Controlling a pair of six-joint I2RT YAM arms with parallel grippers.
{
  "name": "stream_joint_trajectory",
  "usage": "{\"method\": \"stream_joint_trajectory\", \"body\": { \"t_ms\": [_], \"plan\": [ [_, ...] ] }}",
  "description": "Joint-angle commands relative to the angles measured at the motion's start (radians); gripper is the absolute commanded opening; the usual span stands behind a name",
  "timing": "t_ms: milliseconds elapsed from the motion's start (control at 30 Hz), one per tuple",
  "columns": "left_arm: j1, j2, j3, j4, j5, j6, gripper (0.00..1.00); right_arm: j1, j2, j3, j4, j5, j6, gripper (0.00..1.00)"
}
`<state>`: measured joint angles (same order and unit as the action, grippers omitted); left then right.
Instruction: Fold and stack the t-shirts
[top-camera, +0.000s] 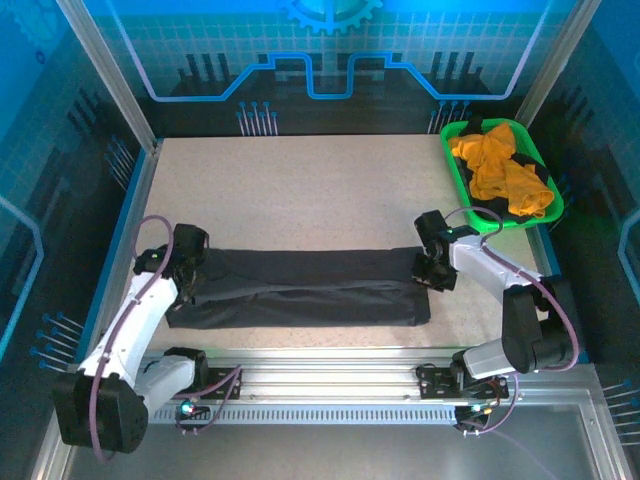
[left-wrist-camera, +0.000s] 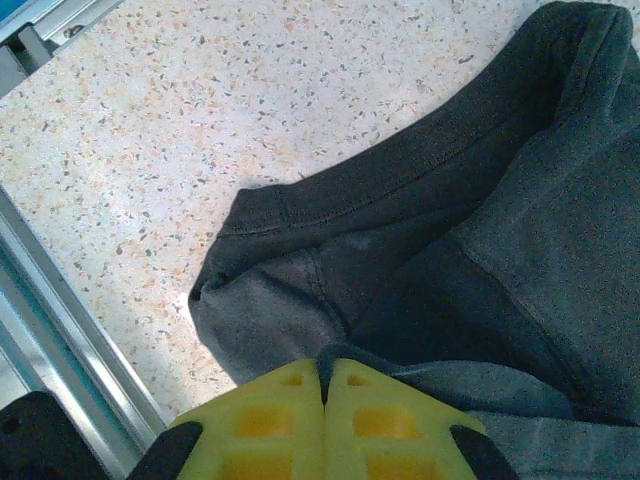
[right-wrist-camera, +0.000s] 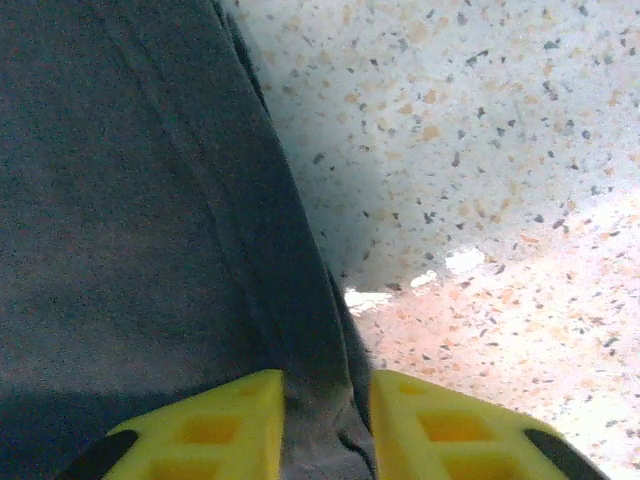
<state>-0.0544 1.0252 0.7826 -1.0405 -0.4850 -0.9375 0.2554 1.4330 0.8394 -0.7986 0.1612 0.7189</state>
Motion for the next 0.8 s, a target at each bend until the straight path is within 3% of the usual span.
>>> {"method": "stream_joint_trajectory", "body": {
  "t_ms": [0, 33, 100, 200, 267, 400, 567, 767],
  "plan": [
    [0.008, 0.030, -0.006, 0.046, 0.031, 0.025, 0.32, 0.014, -0.039, 0.025, -0.079, 0.032, 0.023, 0.41],
    [0.008, 0.039, 0.005, 0.063, 0.051, 0.040, 0.43, 0.021, -0.060, 0.034, -0.089, 0.037, 0.022, 0.44],
    [0.012, 0.065, 0.046, 0.072, 0.070, 0.056, 0.52, 0.038, -0.097, 0.058, -0.096, 0.048, 0.017, 0.46],
    [0.054, 0.115, 0.113, 0.117, 0.125, 0.104, 0.58, 0.060, -0.103, 0.094, -0.080, 0.028, 0.012, 0.46],
    [0.132, 0.161, 0.140, 0.180, 0.224, 0.135, 0.60, 0.062, -0.071, 0.101, -0.025, -0.031, 0.008, 0.45],
    [0.269, 0.285, 0.185, 0.298, 0.423, 0.180, 0.63, 0.061, 0.041, 0.139, 0.077, -0.138, 0.027, 0.43],
    [0.352, 0.465, 0.250, 0.350, 0.497, 0.246, 0.61, 0.039, 0.222, 0.218, 0.067, -0.140, 0.071, 0.36],
    [0.400, 0.586, 0.242, 0.409, 0.542, 0.290, 0.55, 0.011, 0.369, 0.304, -0.039, -0.077, 0.086, 0.37]
  ]
}}
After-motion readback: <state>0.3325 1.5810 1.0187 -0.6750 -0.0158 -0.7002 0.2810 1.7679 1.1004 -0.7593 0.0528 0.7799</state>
